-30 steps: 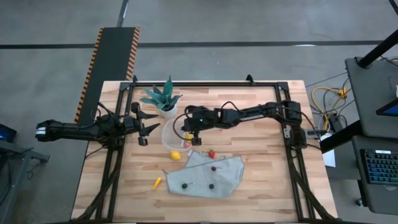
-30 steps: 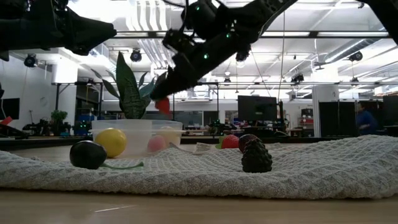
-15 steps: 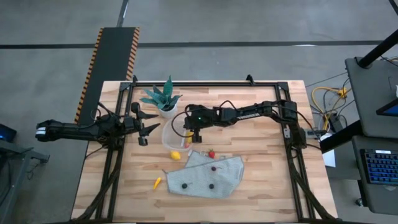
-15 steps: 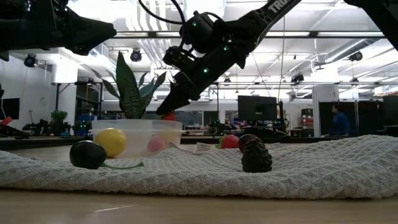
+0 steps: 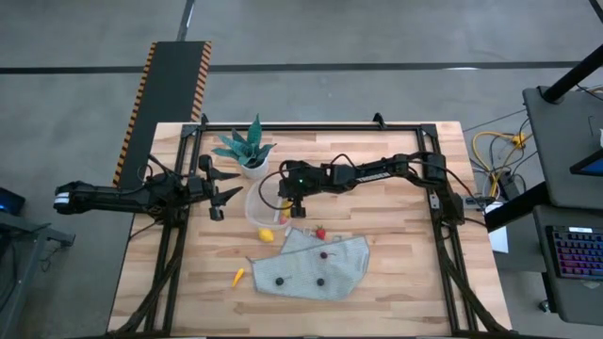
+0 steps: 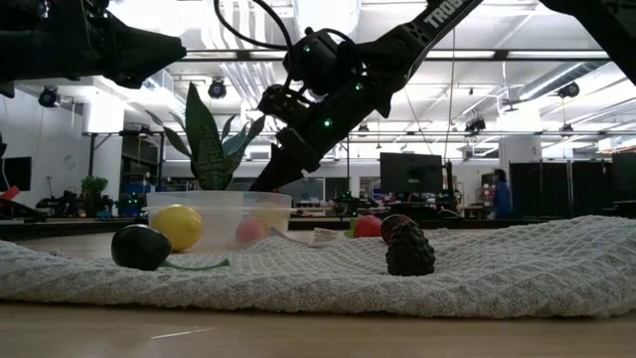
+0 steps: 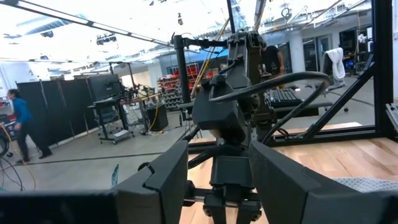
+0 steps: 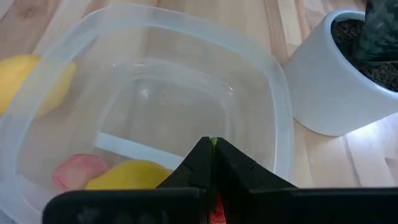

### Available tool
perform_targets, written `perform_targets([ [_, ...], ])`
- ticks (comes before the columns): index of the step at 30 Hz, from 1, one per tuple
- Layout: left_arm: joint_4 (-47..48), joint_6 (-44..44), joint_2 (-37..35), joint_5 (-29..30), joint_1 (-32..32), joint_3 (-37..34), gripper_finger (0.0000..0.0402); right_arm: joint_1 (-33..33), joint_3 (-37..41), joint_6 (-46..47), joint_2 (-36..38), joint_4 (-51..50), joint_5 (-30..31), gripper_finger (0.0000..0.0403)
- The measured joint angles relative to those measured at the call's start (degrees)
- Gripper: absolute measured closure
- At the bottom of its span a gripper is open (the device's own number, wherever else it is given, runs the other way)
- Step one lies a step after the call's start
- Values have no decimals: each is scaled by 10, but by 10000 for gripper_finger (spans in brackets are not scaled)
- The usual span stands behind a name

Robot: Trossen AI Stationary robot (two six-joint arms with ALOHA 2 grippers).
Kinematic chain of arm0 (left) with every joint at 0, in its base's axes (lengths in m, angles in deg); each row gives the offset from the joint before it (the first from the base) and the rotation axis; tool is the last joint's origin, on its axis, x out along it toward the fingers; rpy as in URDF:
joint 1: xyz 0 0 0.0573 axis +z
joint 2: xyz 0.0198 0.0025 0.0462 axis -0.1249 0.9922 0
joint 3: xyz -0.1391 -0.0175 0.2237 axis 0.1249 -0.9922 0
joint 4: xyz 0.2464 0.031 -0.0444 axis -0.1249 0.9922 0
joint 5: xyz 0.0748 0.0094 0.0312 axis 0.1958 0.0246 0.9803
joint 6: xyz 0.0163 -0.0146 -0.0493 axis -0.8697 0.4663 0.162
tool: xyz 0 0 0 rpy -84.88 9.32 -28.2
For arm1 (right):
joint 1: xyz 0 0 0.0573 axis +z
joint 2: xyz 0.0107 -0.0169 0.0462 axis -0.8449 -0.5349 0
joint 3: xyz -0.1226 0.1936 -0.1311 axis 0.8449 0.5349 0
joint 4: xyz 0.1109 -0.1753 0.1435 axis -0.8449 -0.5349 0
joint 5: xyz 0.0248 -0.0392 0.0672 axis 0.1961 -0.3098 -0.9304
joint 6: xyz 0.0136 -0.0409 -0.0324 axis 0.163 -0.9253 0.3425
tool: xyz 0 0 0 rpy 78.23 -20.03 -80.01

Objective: Pick and placing Produce into tupperware
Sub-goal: Put the bottom red strawberry into the container

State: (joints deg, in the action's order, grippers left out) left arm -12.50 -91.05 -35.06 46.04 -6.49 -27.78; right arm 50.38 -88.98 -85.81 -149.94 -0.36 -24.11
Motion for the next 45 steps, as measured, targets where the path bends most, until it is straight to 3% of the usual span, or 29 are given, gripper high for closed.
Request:
perform_targets([
  [41,0,0,0,0,0,0,245,0,0,6,0,1,-18,393],
  [45,0,0,0,0,0,0,245,0,0,6,0,1,-19,378],
])
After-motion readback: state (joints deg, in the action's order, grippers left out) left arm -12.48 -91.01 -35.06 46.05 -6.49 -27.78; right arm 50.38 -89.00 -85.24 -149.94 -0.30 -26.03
